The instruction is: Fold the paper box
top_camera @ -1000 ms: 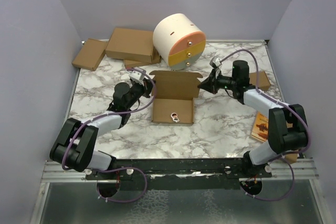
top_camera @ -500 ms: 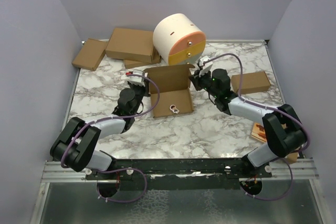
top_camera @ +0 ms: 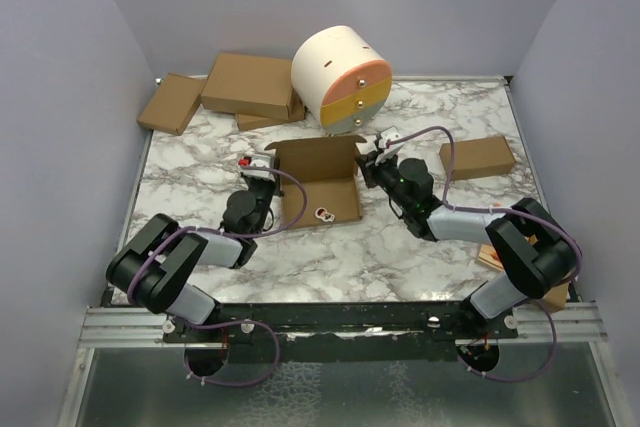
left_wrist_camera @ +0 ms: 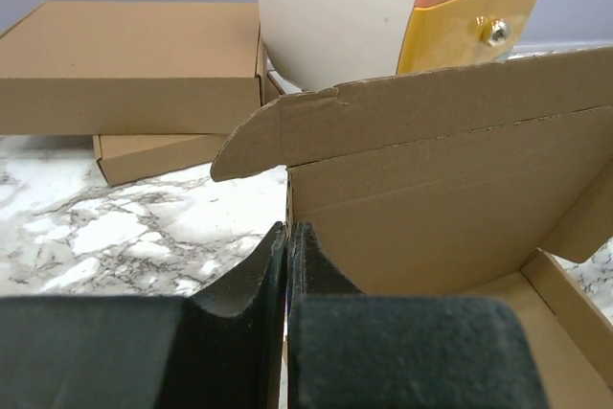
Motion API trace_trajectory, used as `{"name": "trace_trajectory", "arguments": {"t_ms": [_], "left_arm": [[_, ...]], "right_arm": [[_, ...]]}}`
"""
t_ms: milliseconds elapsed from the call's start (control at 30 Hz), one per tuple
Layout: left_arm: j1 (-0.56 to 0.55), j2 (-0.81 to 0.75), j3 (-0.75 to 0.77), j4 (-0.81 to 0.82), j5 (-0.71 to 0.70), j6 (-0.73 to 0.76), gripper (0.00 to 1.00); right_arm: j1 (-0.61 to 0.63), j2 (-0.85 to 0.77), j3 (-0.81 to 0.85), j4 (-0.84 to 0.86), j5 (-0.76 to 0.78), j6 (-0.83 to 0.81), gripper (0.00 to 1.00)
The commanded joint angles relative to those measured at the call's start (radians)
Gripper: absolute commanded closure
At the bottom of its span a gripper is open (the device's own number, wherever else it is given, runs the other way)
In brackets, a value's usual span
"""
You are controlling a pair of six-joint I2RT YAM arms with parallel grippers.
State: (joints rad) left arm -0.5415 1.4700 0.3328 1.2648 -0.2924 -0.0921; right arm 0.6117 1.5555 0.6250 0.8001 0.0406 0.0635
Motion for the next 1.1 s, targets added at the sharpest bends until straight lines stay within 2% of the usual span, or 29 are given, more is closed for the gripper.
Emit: {"name": "trace_trajectory", "arguments": {"t_ms": [0,533,1067], "left_arm": [[-0.041,0.023,-0.049,0.195,-0.008,0.066,1.00],[-0.101,0.024,-0.140,0.256,-0.018,0.091,1.00],[-0.139,-0.026,-0.177,0.231,-0.036,0.112,1.00]], "right_arm": [[0.043,0.011,-0.036,0.131,-0.057,0.058,0.99],[0.072,-0.065,-0.088,-0.057,-0.109,0.045,0.99],[0.086,-0.130,-0.076,-0.216,-0.126,-0.028,0.96]]}}
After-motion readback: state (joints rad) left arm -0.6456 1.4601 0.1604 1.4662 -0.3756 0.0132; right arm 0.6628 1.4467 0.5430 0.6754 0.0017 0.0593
